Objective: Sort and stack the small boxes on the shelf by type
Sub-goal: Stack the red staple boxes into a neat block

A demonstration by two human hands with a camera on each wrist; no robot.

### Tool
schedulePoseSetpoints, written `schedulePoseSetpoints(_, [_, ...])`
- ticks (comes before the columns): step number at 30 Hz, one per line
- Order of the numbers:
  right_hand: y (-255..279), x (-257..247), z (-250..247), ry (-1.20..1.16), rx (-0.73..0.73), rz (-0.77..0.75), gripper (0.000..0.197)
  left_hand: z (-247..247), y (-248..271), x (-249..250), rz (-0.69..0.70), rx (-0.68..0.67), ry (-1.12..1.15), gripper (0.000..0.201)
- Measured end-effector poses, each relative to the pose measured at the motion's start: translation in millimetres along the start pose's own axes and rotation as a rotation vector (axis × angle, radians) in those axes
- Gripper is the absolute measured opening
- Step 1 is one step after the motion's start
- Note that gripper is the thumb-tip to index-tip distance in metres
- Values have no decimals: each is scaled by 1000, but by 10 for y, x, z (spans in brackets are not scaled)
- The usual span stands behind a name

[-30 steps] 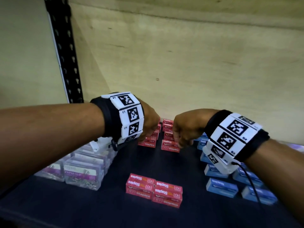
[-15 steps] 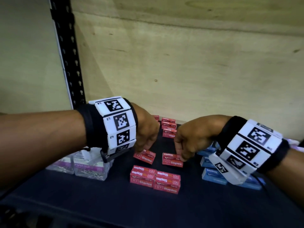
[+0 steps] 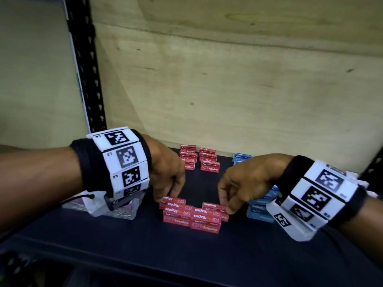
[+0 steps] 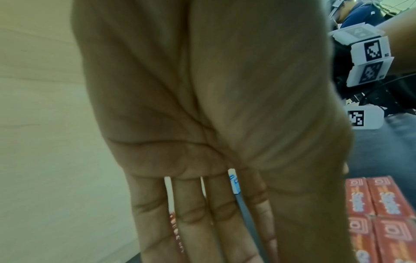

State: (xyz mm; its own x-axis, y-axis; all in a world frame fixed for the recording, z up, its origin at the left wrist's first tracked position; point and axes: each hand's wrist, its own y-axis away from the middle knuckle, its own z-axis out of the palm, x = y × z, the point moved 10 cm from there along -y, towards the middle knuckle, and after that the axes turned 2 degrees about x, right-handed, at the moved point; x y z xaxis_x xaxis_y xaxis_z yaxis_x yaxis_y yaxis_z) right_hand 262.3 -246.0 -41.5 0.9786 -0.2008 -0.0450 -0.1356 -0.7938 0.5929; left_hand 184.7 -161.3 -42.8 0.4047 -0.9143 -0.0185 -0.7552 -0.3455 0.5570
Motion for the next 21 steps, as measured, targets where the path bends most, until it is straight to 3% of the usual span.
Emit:
schedulePoseSetpoints(4, [17,-29,6,16,-22,-8,28,39,4,-10,18,-4,-17,44])
schedulePoseSetpoints(21, [-98,-70,36,20,-75,-33,29,75,-57,122,48,-26,-79,39])
